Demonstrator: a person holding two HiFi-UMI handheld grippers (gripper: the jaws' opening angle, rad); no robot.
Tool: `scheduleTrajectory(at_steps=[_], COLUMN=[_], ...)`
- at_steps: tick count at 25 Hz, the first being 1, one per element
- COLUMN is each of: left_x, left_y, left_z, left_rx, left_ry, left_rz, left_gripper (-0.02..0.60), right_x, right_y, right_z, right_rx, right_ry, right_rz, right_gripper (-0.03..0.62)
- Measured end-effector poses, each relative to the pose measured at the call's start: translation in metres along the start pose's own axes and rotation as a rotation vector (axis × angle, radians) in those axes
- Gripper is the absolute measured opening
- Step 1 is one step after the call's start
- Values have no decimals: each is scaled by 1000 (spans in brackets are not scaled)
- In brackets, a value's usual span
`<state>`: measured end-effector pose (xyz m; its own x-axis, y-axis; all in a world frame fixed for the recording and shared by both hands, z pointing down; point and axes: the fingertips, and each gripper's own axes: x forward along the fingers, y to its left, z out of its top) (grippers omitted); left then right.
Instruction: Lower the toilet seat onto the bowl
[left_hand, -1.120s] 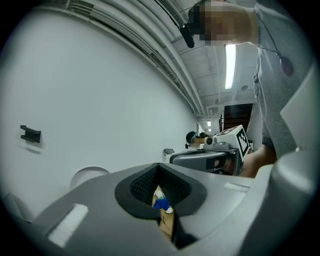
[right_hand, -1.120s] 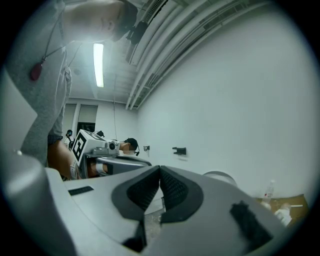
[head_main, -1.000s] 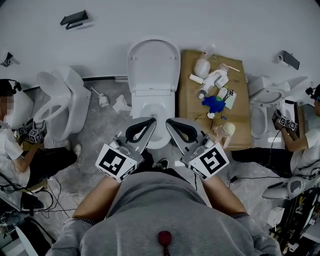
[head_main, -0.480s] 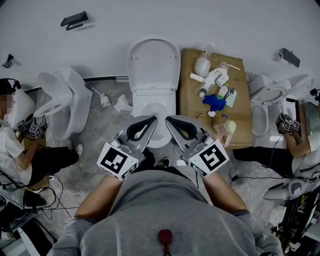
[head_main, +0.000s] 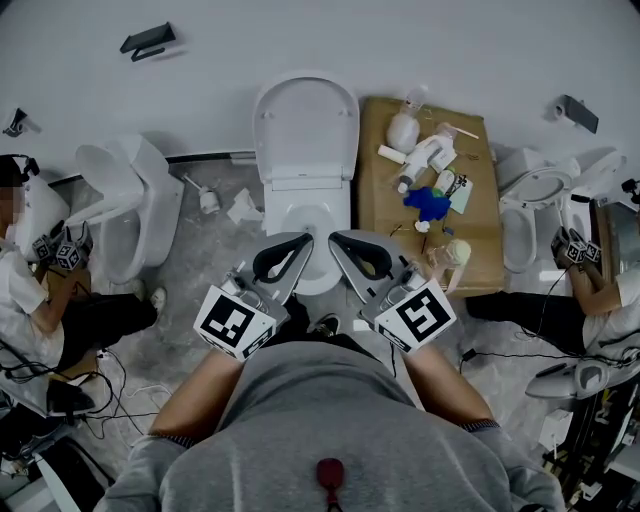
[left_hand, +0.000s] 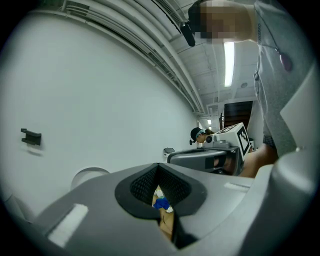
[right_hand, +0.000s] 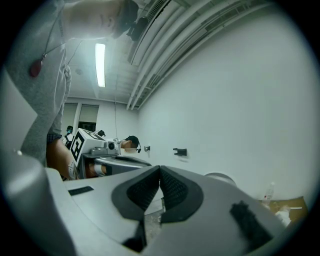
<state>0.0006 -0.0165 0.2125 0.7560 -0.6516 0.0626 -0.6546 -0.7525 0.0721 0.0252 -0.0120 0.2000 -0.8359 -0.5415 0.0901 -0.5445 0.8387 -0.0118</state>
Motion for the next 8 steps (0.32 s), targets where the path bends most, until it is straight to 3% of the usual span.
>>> scheduleTrajectory(at_steps=[8], left_x=[-1], left_y=[-3], left_z=[-3], left_rx=[-4], left_ry=[4], left_rz=[-2], left_gripper=[6], right_x=[-1], right_y=[2], right_z=[-4], right_rx=[-12], right_ry=[9], right_rz=[-7], right_gripper=[15])
